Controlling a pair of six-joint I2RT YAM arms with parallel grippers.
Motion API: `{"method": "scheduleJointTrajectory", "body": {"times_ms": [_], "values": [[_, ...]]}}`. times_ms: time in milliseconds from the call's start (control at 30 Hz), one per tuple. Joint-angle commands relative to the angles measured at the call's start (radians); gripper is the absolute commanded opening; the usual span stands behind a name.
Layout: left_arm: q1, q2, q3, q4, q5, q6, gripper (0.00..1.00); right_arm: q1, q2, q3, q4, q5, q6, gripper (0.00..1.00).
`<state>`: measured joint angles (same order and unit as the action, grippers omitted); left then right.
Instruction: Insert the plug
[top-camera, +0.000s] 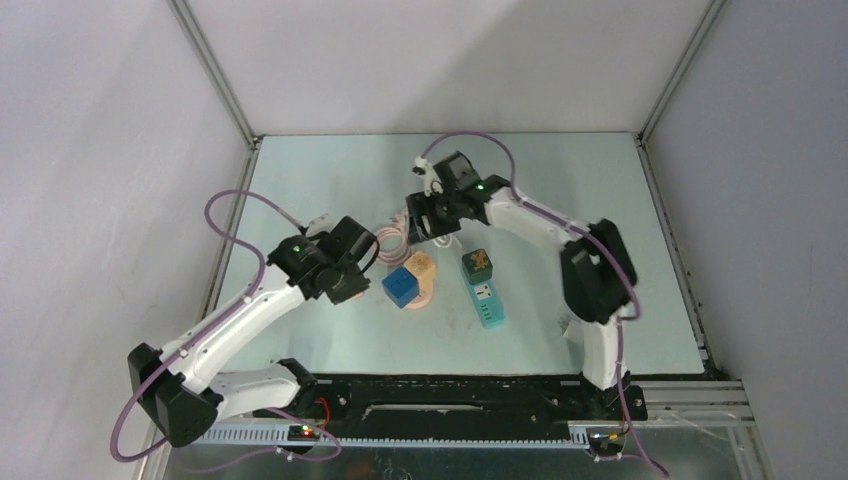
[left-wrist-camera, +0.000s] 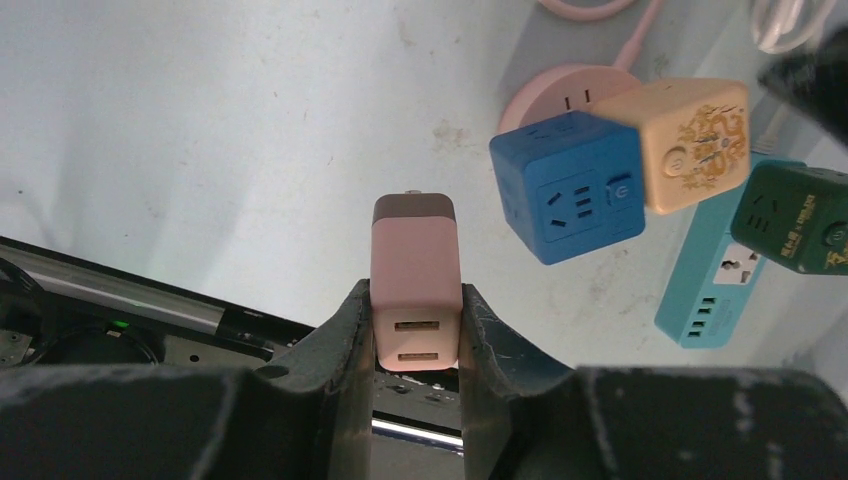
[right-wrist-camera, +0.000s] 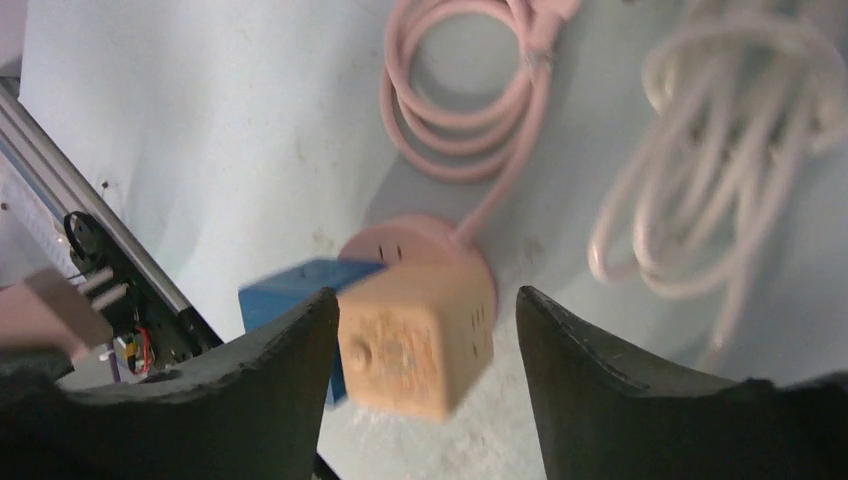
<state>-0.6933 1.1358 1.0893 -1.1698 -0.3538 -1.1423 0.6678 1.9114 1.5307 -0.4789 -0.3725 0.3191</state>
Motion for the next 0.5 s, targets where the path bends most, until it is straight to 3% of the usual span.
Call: {"method": "scheduleJointTrajectory", "body": {"times_ms": [0,200,333,467], "values": [[0.006,-0.064,-0.07,0.035,-0.021,0.016,0.0,0.025,0.177,0.27,-0.122,-0.098,-0.058,0.63],[0.006,-0.076,-0.112,0.057,-0.002,0.039,0.0,0.017,0.275,0.376,-0.18,-0.139,-0.067,0.5],[0.005,-0.076,-0.1,0.059,-0.006,0.057,0.0,-0.008,0.215,0.222,-0.11,-0.211,-0.025,0.37],[0.006,-0.08,-0.092,0.086,0.01,0.08,0.0,-0.028,0.106,0.012,-0.006,-0.234,0.022,0.33]]}}
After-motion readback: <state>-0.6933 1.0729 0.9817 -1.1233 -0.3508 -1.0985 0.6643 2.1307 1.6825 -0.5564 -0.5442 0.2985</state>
